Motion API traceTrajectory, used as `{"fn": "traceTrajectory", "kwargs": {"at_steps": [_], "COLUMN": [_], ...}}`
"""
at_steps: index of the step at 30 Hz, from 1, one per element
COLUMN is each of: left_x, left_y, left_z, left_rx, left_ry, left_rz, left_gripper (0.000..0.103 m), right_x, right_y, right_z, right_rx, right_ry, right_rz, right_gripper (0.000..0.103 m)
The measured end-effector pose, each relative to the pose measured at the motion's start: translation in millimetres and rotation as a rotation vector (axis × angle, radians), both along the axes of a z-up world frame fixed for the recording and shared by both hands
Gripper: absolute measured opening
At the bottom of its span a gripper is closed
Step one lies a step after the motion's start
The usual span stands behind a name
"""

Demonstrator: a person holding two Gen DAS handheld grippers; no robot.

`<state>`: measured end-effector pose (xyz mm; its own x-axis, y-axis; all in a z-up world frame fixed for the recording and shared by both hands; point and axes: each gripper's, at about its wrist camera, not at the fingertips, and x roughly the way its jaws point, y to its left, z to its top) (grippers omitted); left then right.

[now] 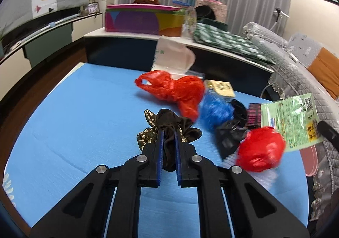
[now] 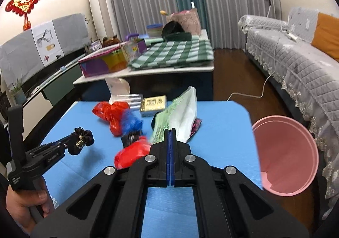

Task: Collect trash
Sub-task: 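Carry the scrunchie and green packet in both tools over the pink bin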

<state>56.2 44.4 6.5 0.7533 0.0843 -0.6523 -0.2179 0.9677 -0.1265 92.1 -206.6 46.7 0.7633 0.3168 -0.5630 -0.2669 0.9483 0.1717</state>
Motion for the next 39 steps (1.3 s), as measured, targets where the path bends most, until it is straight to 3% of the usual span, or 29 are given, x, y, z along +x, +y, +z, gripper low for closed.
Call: {"fn": "traceTrajectory", "kwargs": {"at_steps": [18, 39], "left_x": [-21, -6], "left_y": [-36, -141], "left_z": [25, 42], "left_rx": [0.013, 0.005], "left_ry": [-0.088, -0.138], "left_rz": [-0.088, -0.308], "left_gripper": [0.010, 0.010], "right_x": [-29, -31], "right_y": [-48, -146], "right_z": [29, 22], "right_rx": [0.002, -0.006], "right_ry": [-0.086, -0.059], "right_rz": [-0.096, -0.329], "right_gripper": [0.000, 0.000]}}
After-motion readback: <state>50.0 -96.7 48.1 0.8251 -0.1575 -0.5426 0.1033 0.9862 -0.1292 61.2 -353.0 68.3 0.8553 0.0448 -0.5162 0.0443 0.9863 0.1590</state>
